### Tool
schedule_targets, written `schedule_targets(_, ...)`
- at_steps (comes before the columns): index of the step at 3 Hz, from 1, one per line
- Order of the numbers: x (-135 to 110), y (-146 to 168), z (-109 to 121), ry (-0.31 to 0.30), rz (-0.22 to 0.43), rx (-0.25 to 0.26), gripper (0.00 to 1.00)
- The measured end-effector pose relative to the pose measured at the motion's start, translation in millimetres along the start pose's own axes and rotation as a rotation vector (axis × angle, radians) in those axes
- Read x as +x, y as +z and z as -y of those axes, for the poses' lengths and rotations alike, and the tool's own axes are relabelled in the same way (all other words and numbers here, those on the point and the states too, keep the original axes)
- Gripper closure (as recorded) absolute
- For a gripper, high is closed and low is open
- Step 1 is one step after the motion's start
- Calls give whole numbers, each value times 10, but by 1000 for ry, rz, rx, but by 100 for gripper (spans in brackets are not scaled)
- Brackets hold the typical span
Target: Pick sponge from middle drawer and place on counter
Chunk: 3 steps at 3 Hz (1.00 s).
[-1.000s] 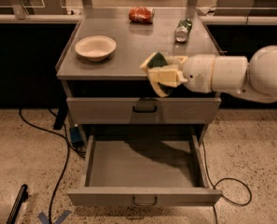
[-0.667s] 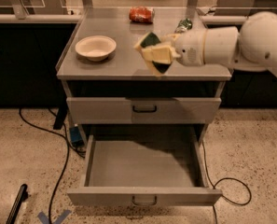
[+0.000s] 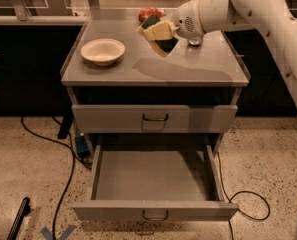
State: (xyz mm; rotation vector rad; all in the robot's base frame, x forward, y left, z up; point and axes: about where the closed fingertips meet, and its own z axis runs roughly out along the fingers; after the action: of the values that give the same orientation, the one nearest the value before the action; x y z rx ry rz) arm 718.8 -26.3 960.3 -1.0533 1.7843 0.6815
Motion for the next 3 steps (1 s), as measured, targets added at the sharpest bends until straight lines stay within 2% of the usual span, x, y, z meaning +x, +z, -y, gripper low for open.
schedule_targets(1,-128,272,355,-1,-111,58,100)
schedule_targets(2,-244,524,634,-17,-188,138,87)
schedule_targets(3,-277,547,661,-26,-192,148,64)
